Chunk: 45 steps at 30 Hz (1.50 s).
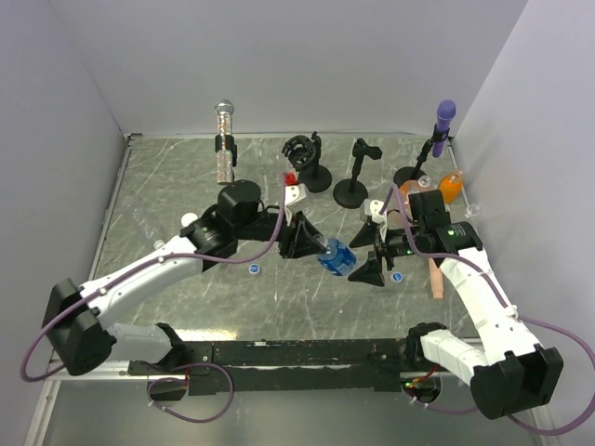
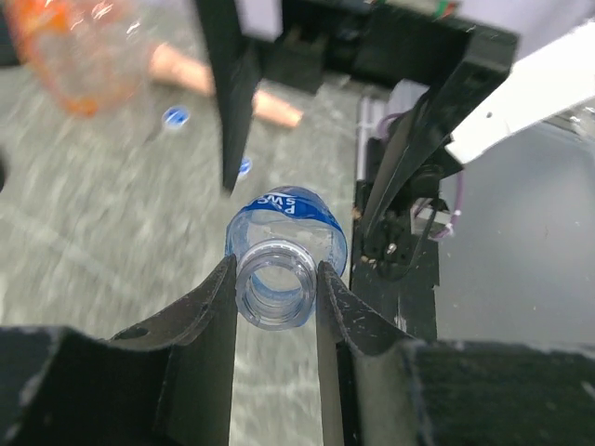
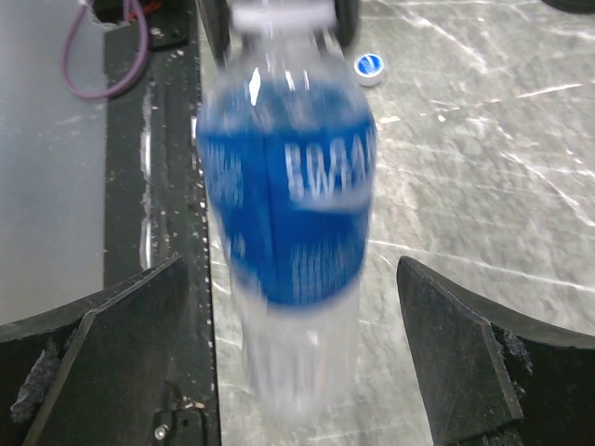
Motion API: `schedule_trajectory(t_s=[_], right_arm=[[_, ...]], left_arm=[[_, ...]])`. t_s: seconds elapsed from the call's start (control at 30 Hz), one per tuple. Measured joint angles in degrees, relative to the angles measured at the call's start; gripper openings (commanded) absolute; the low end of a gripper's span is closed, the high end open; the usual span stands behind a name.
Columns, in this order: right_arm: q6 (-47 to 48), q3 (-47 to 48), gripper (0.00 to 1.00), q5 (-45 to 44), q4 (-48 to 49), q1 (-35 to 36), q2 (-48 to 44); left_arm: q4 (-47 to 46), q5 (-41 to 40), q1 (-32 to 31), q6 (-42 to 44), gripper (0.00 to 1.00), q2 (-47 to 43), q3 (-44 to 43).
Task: Unscrew the bottle caps
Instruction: Place the bottle without the bottle cap at the center of the board.
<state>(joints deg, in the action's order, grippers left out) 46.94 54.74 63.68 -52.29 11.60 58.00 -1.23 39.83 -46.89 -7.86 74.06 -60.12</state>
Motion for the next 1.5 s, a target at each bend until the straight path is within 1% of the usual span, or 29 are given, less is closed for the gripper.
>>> schedule_trajectory(t_s=[0.13, 0.2, 0.27, 0.4, 0.53, 0.73, 0.87, 1.0, 1.07, 1.13, 1.23, 1.3, 1.4, 1.47, 1.5], right_arm=[[0.28, 2.47, 0.99, -3.06, -0.87, -0.28, -0.07], [0.61, 3.58, 0.99, -3.96, -0.74, -1.05, -0.44], [0.68, 3.43, 0.99, -4.24, -0.46, -1.92, -1.11], [0.57, -0.13, 0.99, -3.78, 1.62, -2.67, -2.69], [-0.24, -6.19, 0.99, -2.75, 4.0, -3.08, -3.65], [-0.42, -8.39, 0.99, -2.32, 5.29, -5.29, -4.79], [-0.39, -9.05, 0.99, -1.4, 5.9, -6.27, -6.69], [-0.31, -9.25, 0.99, -0.94, 5.92, -6.51, -7.45], [-0.15, -9.27, 0.99, -0.79, 5.9, -6.73, -7.45], [-0.07, -9.31, 0.99, -0.74, 5.9, -6.88, -7.48], [0.04, -9.31, 0.99, -0.59, 5.9, -7.06, -7.48], [0.04, -9.31, 0.99, -0.5, 5.9, -7.15, -7.48], [0.04, -9.31, 0.99, -0.33, 5.9, -7.26, -7.48], [0.07, -9.31, 0.99, -0.22, 5.88, -7.37, -7.43], [0.07, -9.31, 0.99, -0.17, 5.9, -7.37, -7.41]], left_arm=[[7.85, -5.27, 1.73, -0.66, 0.01, -4.7, -0.04], [13.64, -10.51, 2.86, -1.4, 0.01, -6.91, -1.4], [19.02, -17.4, 3.74, -2.36, 0.01, -7.85, -4.2], [28.59, -31.17, 5.66, -5.07, 0.01, -6.67, -11.08], [35.23, -41.11, 7.56, -6.71, 0.01, -2.84, -15.96], [40.83, -49.55, 9.51, -6.8, 0.01, 3.89, -18.08], [42.03, -52.78, 10.91, -6.23, 0.01, 8.57, -20.2], [42.4, -54.29, 12.41, -5.22, 0.02, 12.39, -21.68], [42.49, -54.6, 13.16, -4.81, 0.07, 13.92, -22.25], [42.25, -54.77, 13.84, -4.48, 0.09, 14.86, -22.53], [41.68, -54.6, 14.73, -4.04, 0.16, 15.39, -22.84], [41.38, -54.27, 15.32, -3.89, 0.26, 15.47, -22.86], [41.38, -54.14, 15.87, -3.82, 0.36, 15.47, -22.84], [41.4, -53.81, 16.15, -3.85, 0.48, 15.47, -22.84], [41.4, -53.68, 16.24, -3.89, 0.51, 15.47, -22.86]])
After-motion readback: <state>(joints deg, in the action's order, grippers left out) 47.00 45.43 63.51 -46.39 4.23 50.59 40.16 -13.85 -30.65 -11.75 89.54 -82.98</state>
